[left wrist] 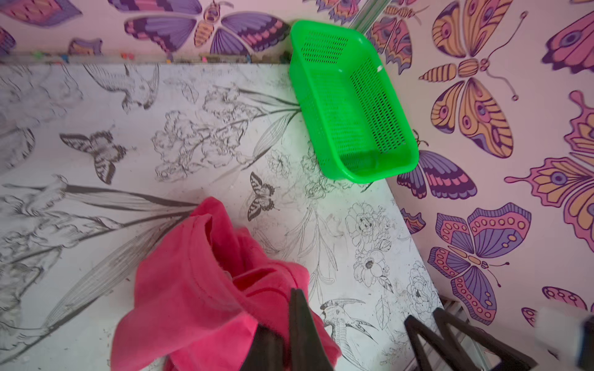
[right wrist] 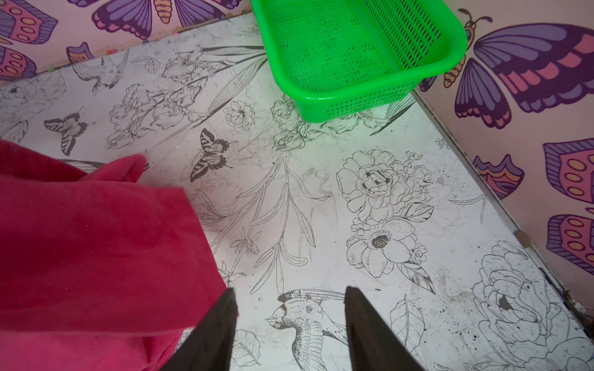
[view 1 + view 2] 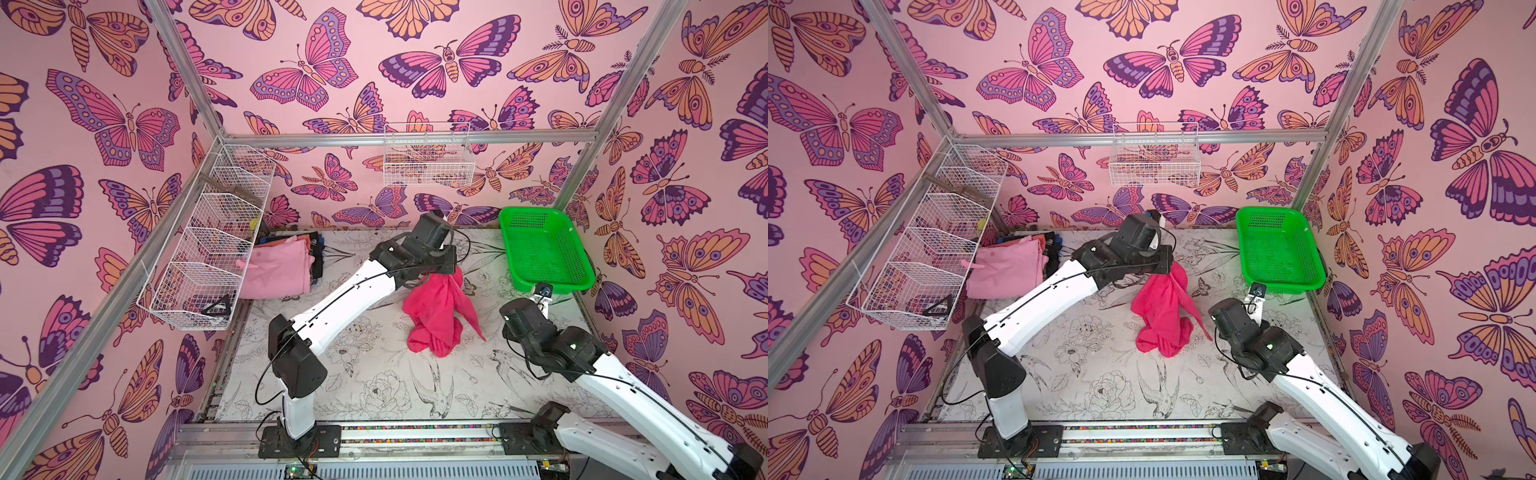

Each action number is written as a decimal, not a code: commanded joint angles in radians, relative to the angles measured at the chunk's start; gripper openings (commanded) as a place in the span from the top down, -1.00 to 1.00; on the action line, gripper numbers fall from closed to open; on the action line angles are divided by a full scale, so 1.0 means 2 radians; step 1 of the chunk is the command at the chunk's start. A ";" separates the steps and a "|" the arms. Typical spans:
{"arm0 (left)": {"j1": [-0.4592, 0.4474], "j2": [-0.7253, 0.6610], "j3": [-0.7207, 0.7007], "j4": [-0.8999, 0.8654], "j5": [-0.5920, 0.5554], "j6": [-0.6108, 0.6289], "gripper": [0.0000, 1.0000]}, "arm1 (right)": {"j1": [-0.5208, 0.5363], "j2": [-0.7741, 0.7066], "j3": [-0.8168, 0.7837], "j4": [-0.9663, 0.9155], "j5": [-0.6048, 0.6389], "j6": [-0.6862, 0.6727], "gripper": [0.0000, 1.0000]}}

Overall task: Fold and stack t-shirts
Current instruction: Flatten out the T-shirt at the center of the board.

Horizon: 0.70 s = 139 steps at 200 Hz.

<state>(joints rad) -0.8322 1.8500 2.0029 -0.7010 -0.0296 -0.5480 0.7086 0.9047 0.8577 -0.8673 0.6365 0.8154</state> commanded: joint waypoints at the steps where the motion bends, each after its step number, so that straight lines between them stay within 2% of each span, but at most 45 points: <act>1: 0.004 0.007 0.045 -0.062 -0.035 0.038 1.00 | 0.002 0.012 -0.008 0.017 -0.028 0.008 -0.19; 60: 0.047 0.006 0.113 -0.104 -0.062 0.060 1.00 | 0.002 0.017 -0.018 0.026 -0.052 0.002 -0.22; 88: 0.059 0.010 0.169 -0.137 -0.078 0.078 1.00 | 0.002 0.025 -0.028 0.046 -0.061 -0.002 -0.25; 139: 0.076 0.011 0.252 -0.180 -0.103 0.102 1.00 | 0.002 0.098 -0.019 0.076 -0.115 -0.017 -0.33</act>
<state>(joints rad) -0.6998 1.8740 2.4607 -1.0119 -0.1871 -0.3901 0.7086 1.0389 0.8082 -0.7525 0.4751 0.8066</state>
